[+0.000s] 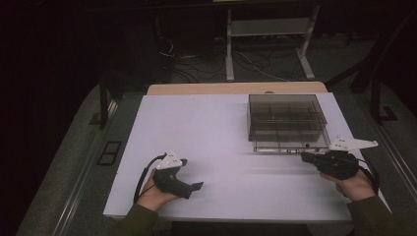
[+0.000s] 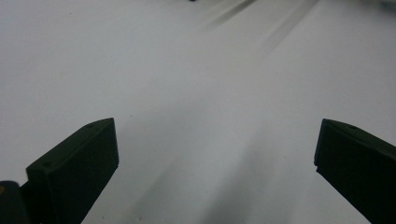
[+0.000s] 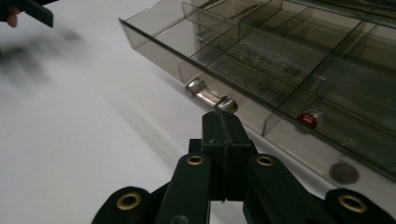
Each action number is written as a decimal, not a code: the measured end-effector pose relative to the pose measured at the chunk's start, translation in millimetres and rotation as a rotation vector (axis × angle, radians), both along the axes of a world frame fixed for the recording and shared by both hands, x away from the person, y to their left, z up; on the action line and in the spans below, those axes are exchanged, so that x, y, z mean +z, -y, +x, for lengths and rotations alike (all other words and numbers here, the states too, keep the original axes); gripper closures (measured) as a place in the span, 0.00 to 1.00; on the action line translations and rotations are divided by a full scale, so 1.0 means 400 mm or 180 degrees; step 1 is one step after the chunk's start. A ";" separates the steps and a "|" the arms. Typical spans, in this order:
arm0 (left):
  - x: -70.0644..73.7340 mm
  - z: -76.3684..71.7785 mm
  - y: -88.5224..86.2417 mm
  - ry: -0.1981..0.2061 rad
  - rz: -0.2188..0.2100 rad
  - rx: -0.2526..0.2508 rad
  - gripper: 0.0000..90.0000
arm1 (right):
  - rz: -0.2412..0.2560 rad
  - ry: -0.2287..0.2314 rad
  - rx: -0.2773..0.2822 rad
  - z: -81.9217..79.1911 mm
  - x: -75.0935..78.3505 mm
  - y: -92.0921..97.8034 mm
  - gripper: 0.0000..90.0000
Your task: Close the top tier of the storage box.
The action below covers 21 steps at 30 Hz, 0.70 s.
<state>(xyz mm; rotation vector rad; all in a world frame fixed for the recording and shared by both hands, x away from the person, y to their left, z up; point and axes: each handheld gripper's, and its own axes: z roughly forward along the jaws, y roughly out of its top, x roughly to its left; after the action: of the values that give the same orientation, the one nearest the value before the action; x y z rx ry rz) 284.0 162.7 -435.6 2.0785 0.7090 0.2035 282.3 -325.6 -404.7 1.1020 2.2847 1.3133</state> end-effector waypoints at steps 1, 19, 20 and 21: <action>0.000 -0.001 0.001 -0.0007 -0.0004 0.0002 0.00 | 0.0006 0.0000 -0.0018 0.003 0.000 0.000 0.99; 0.002 -0.003 0.002 0.0013 -0.0002 -0.0009 0.00 | -0.0021 -0.0010 -0.0028 0.034 0.002 -0.011 0.99; 0.003 -0.003 0.001 0.0017 -0.0006 -0.0005 0.00 | -0.0018 -0.0011 -0.0029 0.035 0.002 -0.011 0.99; 0.003 -0.003 0.001 0.0015 -0.0022 0.0005 0.00 | -0.0018 -0.0014 -0.0030 0.035 0.003 -0.010 0.99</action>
<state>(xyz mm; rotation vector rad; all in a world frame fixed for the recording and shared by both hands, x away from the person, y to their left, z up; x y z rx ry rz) 282.9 162.2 -434.5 2.0704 0.7076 0.2065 296.2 -321.4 -403.5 1.1136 2.2824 1.3014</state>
